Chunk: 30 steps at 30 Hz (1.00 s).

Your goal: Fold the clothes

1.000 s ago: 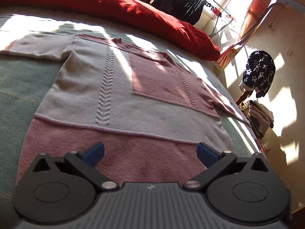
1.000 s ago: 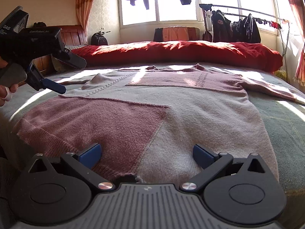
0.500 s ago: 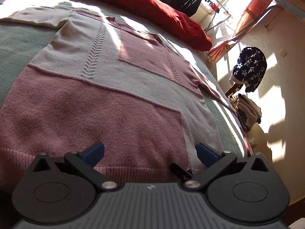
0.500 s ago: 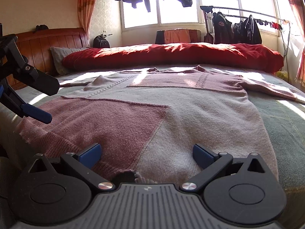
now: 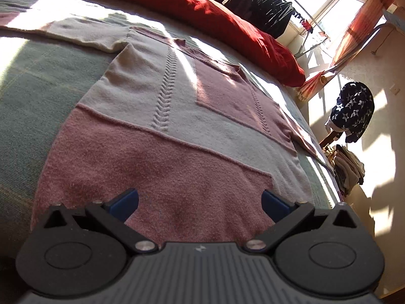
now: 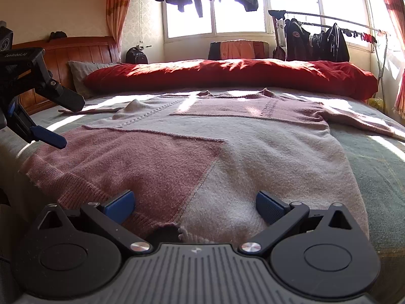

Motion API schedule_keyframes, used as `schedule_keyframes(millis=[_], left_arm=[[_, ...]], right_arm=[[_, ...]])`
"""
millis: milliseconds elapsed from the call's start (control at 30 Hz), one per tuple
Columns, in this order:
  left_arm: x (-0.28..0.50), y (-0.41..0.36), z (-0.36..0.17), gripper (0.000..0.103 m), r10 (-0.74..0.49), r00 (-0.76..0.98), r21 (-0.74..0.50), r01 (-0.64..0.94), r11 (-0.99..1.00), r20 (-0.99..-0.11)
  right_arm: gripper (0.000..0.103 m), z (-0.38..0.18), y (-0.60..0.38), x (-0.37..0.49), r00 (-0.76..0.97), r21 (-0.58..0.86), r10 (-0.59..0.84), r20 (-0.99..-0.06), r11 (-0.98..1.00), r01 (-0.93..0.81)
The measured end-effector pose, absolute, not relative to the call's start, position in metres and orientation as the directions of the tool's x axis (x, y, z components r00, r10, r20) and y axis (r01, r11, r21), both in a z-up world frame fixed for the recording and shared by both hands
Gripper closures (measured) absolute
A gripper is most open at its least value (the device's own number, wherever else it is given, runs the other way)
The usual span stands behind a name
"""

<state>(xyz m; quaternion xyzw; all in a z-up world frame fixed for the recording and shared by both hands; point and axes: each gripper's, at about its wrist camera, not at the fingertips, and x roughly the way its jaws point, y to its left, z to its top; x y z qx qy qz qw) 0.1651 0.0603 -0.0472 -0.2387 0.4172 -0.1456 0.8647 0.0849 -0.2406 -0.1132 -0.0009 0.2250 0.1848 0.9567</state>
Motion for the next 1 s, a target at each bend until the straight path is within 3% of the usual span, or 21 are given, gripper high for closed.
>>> schedule_keyframes(millis=[233, 400, 567, 633, 1000], left_arm=[[0.163, 0.098, -0.048, 0.001, -0.314, 0.677, -0.500, -0.093, 0.861, -0.666], [0.171, 0.098, -0.036, 0.001, -0.323, 0.698, -0.501, -0.061, 0.863, -0.640], [0.175, 0.093, -0.053, 0.001, -0.259, 0.650, -0.434, -0.122, 0.892, -0.714], [0.167, 0.095, -0.049, 0.001, -0.257, 0.671, -0.448, -0.124, 0.885, -0.695], [0.194, 0.029, -0.007, 0.001, -0.307, 0.750, -0.277, 0.171, 0.946, -0.585]], right_arm=[[0.000, -0.113, -0.241, 0.084, 0.830, 0.085, 0.358, -0.428, 0.930, -0.357], [0.000, -0.114, -0.240, 0.085, 0.831, 0.080, 0.354, -0.428, 0.931, -0.356], [0.000, -0.114, -0.240, 0.085, 0.831, 0.078, 0.354, -0.429, 0.931, -0.356], [0.000, -0.114, -0.241, 0.085, 0.831, 0.078, 0.357, -0.427, 0.930, -0.359], [0.000, -0.111, -0.230, 0.079, 0.842, 0.000, 0.306, -0.445, 0.940, -0.342]])
